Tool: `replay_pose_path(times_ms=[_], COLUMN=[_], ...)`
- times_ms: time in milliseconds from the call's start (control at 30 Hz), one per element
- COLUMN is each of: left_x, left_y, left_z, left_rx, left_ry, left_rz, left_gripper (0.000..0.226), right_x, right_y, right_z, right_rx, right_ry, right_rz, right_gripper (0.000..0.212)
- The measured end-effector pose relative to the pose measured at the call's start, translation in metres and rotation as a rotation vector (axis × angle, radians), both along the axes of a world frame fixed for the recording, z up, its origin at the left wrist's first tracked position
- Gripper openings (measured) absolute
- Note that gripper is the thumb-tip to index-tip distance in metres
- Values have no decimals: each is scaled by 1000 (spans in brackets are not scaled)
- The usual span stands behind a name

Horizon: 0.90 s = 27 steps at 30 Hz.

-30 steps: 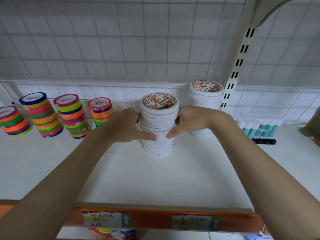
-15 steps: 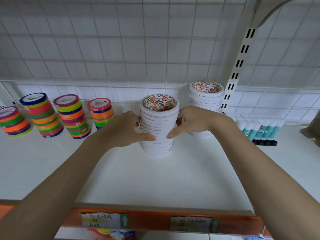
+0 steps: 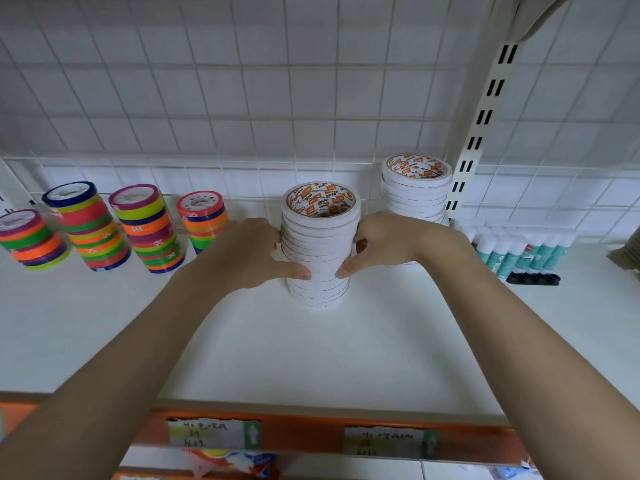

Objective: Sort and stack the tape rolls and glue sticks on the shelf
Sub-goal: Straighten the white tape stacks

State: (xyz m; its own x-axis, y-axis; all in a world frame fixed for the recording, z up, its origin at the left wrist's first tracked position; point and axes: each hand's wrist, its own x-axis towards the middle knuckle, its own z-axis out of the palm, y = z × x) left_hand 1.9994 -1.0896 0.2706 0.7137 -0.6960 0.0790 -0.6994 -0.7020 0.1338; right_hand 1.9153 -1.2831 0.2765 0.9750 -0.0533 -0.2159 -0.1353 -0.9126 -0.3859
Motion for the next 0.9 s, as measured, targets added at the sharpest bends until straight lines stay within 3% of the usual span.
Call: replay_pose_path(times_ms=[100,233,367,900], left_x=[2,1,3,6], left_y=[0,0,5,-1], left_z=[-4,-7,-10,-22], left_rx=[-56,-125,-69,-88], left_ry=[40,114,119,234], left_rz=[7,-13,10,-14], left_gripper=[74,74,80,58], right_x=[0,-4,-8,-10], right_y=[2,4,6,13], right_z=[-3,-4,-9,-18], right_rx=[2,-38,-131,-18], right_ry=[-12,11,64,-61], right_rz=[-8,-5,-20,-56], right_gripper=[38,52,57,37])
